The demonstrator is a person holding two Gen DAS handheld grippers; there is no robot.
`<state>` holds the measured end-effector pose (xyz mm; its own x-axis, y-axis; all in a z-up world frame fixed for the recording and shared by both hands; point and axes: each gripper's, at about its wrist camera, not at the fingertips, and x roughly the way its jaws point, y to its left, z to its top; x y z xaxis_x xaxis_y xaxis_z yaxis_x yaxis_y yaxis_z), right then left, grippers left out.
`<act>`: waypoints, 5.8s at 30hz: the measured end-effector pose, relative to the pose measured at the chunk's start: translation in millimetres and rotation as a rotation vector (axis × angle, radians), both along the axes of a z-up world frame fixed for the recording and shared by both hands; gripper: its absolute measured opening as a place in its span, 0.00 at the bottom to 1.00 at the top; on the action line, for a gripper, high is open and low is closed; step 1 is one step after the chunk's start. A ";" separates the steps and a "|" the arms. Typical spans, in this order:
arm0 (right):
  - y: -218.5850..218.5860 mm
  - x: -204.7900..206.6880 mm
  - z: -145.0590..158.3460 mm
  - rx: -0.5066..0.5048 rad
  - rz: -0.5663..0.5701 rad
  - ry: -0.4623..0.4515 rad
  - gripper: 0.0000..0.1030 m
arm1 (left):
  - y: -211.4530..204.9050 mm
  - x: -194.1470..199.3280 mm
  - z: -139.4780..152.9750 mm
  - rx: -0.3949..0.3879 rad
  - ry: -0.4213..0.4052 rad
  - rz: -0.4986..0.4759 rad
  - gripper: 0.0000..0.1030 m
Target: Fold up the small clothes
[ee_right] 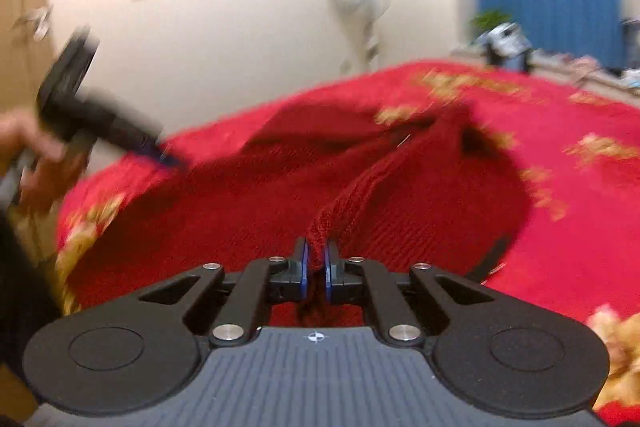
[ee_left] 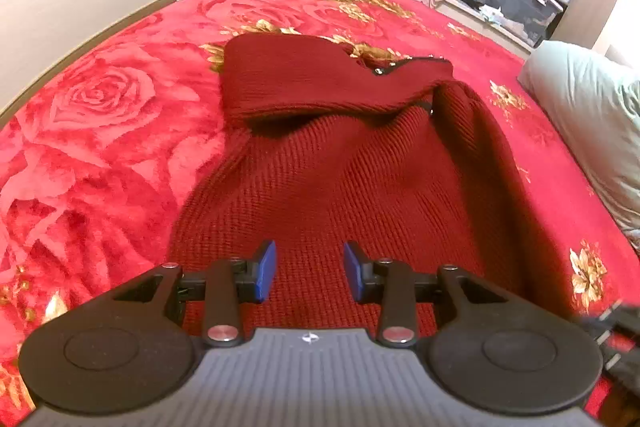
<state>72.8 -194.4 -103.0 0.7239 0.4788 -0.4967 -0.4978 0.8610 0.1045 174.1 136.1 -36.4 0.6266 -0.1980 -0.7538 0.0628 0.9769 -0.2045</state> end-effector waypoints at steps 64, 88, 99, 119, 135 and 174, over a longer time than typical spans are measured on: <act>-224.4 135.1 17.4 0.265 -0.734 0.262 0.28 | 0.9 15.1 1.7 -0.007 -0.008 -0.030 0.39; -11.7 43.0 39.7 -0.149 -0.333 0.186 0.12 | 35.4 -1.0 5.1 0.023 -0.024 0.034 0.42; -174.1 27.0 7.7 0.222 -0.638 0.339 0.43 | 43.0 -24.3 -18.8 0.025 0.081 0.035 0.52; -140.4 48.9 -29.6 -0.022 -0.507 0.349 0.10 | 19.5 -70.5 -52.6 0.191 0.141 0.018 0.10; -199.9 -22.6 65.0 0.168 -0.658 0.233 0.07 | 17.6 -122.8 1.4 0.048 -0.020 -0.010 0.08; -121.0 76.7 36.7 0.051 -0.561 0.125 0.09 | -134.2 55.5 28.2 0.124 -0.169 -0.034 0.07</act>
<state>149.6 -315.4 -66.3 0.8111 0.0648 -0.5814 0.0519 0.9819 0.1819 229.6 1.8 -8.3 0.7405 -0.1335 -0.6587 0.1194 0.9906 -0.0667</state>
